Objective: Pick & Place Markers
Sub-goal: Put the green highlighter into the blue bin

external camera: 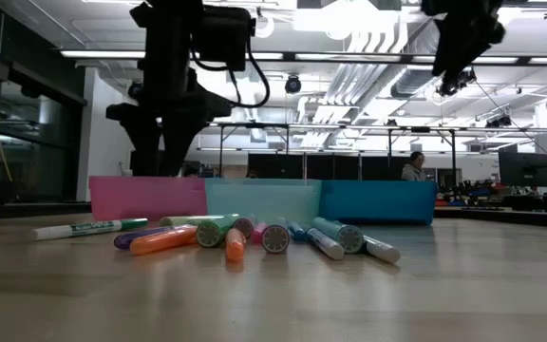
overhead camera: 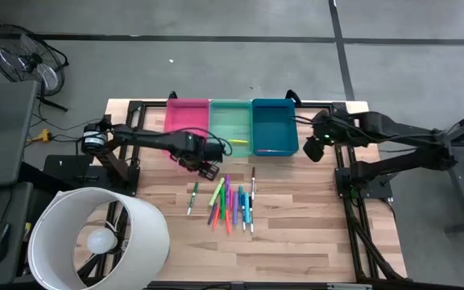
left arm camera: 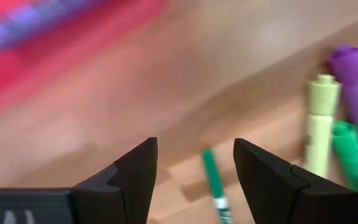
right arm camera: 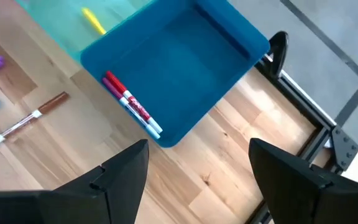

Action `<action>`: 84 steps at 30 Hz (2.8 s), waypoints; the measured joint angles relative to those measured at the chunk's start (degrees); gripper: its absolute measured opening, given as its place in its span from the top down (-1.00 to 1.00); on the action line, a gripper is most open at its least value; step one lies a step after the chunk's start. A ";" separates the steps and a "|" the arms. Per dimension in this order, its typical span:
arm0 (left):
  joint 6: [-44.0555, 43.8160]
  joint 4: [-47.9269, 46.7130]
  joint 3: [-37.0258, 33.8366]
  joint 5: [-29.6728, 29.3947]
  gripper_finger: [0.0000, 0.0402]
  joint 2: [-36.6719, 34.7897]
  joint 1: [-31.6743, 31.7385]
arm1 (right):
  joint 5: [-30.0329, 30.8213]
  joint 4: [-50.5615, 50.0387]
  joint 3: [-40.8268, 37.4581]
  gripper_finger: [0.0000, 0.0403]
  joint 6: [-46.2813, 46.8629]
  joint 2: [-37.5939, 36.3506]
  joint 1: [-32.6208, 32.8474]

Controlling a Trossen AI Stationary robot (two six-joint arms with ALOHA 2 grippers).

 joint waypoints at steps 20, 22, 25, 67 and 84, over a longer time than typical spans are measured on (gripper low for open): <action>-19.72 -2.53 -0.58 2.06 -0.03 0.02 -12.26 | -6.36 8.58 -15.29 -0.32 3.51 -11.35 0.00; -19.70 -2.07 -0.65 1.88 -0.03 0.02 -12.22 | -6.50 9.62 -15.32 -0.32 3.23 -11.35 0.00; -19.93 2.10 -3.40 2.91 -0.03 0.02 -12.23 | -6.67 10.53 -15.32 -0.32 3.03 -11.37 0.00; -26.69 15.62 -12.65 10.41 0.59 4.85 -19.83 | -6.30 10.80 -15.32 -0.32 2.92 -11.33 0.00; -22.27 17.13 -12.75 20.37 0.91 5.01 -20.34 | -7.40 10.80 -15.32 -0.32 3.55 -11.33 0.04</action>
